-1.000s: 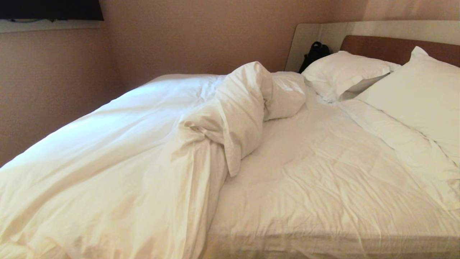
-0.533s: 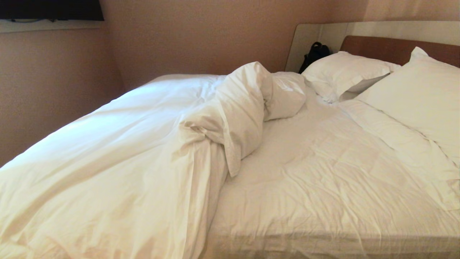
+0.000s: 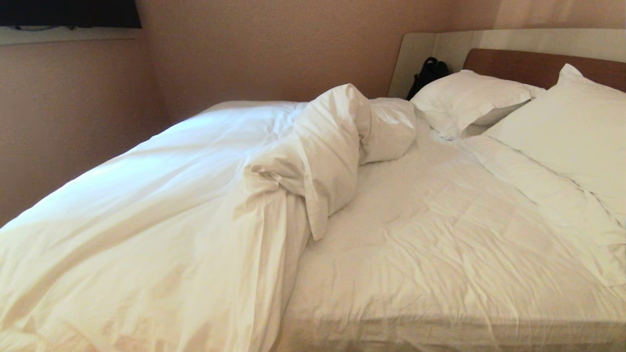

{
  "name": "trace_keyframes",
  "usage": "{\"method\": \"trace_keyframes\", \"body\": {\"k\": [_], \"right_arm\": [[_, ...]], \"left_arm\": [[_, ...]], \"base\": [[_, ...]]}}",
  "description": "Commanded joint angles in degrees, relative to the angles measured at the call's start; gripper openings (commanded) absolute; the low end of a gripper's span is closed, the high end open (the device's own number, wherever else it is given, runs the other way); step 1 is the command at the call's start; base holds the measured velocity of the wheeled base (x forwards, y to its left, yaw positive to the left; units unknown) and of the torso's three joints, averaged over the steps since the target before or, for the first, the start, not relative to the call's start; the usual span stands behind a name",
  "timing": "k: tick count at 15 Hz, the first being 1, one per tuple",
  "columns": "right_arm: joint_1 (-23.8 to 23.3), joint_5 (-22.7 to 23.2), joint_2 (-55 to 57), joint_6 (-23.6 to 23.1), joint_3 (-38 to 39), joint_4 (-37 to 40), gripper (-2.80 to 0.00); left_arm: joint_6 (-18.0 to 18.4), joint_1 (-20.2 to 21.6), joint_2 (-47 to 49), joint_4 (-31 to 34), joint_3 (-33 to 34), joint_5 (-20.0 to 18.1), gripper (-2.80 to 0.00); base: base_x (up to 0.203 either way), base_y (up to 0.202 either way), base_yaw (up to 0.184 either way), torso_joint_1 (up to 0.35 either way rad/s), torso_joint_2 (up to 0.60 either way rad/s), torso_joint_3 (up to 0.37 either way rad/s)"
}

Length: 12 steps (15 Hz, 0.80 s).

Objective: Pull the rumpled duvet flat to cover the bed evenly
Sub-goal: Hold the folded corner of the quilt

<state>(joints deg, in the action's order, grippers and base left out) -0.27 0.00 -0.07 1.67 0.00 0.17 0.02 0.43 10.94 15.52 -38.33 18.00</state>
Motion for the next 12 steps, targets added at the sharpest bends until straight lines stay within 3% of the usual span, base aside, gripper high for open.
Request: {"method": "trace_keyframes", "body": {"k": [1,3,7,9,12], "right_arm": [[0.00,0.00,0.07,0.00,0.00,0.01,-2.80],[0.00,0.00,0.07,0.00,0.00,0.01,-2.80],[0.00,0.00,0.07,0.00,0.00,0.01,-2.80],[0.00,0.00,0.07,0.00,0.00,0.01,-2.80],[0.00,0.00,0.07,0.00,0.00,0.01,-2.80]], "left_arm": [[0.16,-0.37,-4.69,0.05,1.70,-1.29,-2.80],[0.30,-0.39,-10.10,0.04,4.68,-3.97,-2.80],[-1.31,-0.40,-10.94,-2.69,9.18,-7.96,-2.80],[-1.45,-0.41,-10.94,-4.95,14.90,-12.59,-2.80],[-1.17,-0.41,-10.94,-11.56,25.46,-15.21,-2.80]], "base": [[0.000,0.000,0.000,0.000,0.00,0.000],[0.000,0.000,0.000,0.000,0.00,0.000],[0.000,0.000,0.000,0.000,0.00,0.000],[0.000,0.000,0.000,0.000,0.00,0.000],[0.000,0.000,0.000,0.000,0.00,0.000]]}}
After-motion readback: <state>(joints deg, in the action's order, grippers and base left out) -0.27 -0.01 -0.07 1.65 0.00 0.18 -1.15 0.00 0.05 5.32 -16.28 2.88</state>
